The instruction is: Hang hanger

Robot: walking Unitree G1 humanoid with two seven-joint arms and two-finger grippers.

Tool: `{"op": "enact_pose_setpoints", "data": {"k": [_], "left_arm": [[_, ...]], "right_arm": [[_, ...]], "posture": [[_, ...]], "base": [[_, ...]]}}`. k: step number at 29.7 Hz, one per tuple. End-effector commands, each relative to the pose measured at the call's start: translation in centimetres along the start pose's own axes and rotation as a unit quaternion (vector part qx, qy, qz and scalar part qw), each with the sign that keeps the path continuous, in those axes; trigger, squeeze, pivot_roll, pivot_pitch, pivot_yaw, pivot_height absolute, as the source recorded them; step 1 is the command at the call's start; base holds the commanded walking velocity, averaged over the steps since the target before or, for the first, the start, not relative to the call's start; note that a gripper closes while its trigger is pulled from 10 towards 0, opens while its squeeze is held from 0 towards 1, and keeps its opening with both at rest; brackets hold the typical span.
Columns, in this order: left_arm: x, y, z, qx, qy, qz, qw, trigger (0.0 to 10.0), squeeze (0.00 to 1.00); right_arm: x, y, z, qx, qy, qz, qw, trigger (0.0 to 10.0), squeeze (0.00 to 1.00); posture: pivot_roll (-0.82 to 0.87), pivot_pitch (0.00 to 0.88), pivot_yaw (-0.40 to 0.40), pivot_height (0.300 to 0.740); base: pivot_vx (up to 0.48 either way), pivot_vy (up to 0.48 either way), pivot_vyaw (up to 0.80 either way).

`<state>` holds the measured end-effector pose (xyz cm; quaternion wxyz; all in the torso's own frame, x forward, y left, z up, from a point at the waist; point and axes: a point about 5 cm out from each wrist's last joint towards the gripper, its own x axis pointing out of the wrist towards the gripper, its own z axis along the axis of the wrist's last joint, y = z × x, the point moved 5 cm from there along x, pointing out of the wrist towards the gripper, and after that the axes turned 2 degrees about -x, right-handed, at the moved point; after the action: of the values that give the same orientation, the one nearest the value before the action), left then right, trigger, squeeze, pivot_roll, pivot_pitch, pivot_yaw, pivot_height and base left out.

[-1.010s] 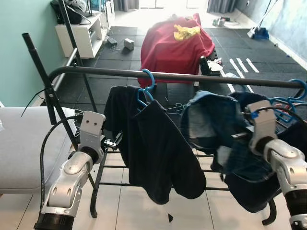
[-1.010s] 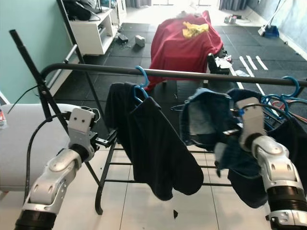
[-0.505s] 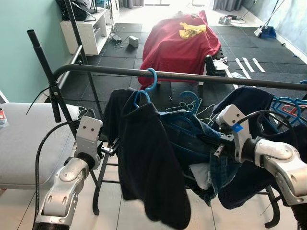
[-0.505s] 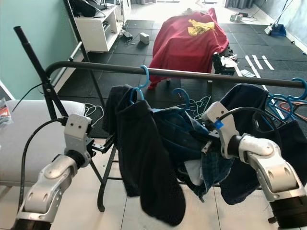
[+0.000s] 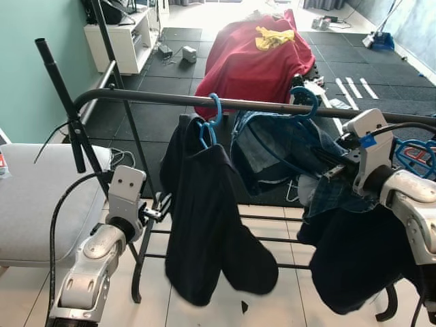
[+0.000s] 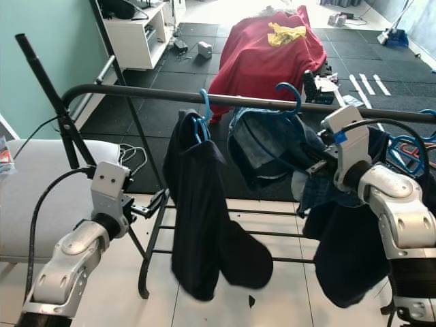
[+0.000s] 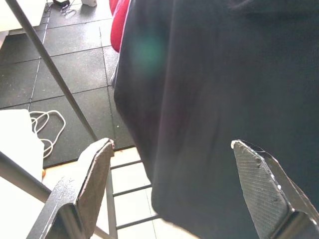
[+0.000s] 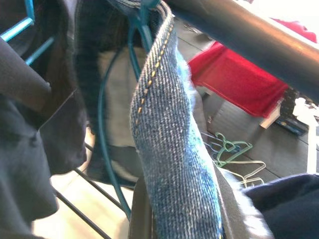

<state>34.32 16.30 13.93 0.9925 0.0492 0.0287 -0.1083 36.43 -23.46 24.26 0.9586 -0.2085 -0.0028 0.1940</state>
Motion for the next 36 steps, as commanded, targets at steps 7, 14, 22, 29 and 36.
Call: {"op": "enact_pose_setpoints", "data": {"k": [7, 14, 22, 29, 36], "left_arm": [[-0.4, 0.0, -0.7, 0.012, 0.015, -0.013, 1.0, 10.0, 0.0], [-0.6, 0.0, -0.8, 0.019, 0.023, -0.022, 0.999, 10.0, 0.0], [-0.7, 0.1, -0.8, 0.022, 0.026, -0.023, 0.999, 10.0, 0.0], [-0.6, 0.4, -0.5, 0.012, 0.015, -0.007, 1.0, 10.0, 0.0], [-0.7, 0.7, -0.2, 0.001, 0.005, 0.006, 1.0, 10.0, 0.0]], "right_arm": [[-0.9, -3.2, -3.1, 0.01, 0.091, -0.102, 0.991, 10.0, 0.0], [0.2, -3.1, -6.1, 0.055, 0.151, -0.133, 0.978, 10.0, 0.0], [0.8, -2.3, -6.6, 0.069, 0.159, -0.122, 0.977, 10.0, 0.0], [1.0, 0.9, -3.9, 0.141, 0.018, -0.084, 0.986, 10.0, 1.0], [-0.3, 1.9, -2.8, 0.163, -0.038, -0.086, 0.982, 10.0, 1.0]], "posture": [[-0.03, 0.147, 0.0, 0.74], [-0.01, 0.155, 0.002, 0.74], [-0.01, 0.16, 0.006, 0.74], [-0.02, 0.154, -0.007, 0.74], [-0.04, 0.153, -0.017, 0.74]], "base": [[0.0, 0.0, 0.0], [0.0, 0.0, 0.0], [0.0, 0.0, 0.0], [0.0, 0.0, 0.0], [0.0, 0.0, 0.0]]}}
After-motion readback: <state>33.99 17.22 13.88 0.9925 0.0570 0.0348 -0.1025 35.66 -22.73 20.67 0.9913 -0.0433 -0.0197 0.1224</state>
